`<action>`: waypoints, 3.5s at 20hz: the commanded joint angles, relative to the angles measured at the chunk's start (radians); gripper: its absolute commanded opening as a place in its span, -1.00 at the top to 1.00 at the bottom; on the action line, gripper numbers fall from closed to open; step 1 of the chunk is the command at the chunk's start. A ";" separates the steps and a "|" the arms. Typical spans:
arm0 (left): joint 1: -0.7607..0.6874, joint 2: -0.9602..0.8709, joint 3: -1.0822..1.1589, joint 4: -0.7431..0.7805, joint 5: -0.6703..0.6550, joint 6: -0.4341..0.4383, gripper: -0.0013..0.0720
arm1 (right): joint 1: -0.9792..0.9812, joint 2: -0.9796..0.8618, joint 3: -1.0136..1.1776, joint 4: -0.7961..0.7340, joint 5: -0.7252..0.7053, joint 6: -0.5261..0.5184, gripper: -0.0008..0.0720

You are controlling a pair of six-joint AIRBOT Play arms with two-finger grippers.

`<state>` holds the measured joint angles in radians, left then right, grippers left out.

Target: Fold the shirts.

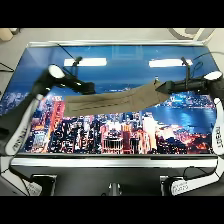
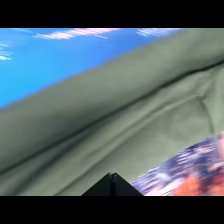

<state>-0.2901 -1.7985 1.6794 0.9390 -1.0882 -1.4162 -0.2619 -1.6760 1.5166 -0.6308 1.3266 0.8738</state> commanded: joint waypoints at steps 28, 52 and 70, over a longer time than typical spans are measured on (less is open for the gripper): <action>0.367 0.483 0.003 0.330 0.077 -0.114 0.90 | 0.548 0.058 0.001 -0.024 -0.299 0.089 0.93; 0.487 0.642 0.000 0.304 -0.050 -0.043 0.90 | 0.237 -0.037 -0.278 -0.225 -0.150 0.251 -0.87; 0.396 0.590 0.000 0.247 -0.045 -0.058 0.90 | -0.098 0.024 0.306 -0.023 0.159 0.171 0.94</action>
<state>0.1356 -1.1984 1.6798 1.1873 -1.1339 -1.4738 -0.2287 -1.6653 1.7370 -0.5938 1.3979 1.0134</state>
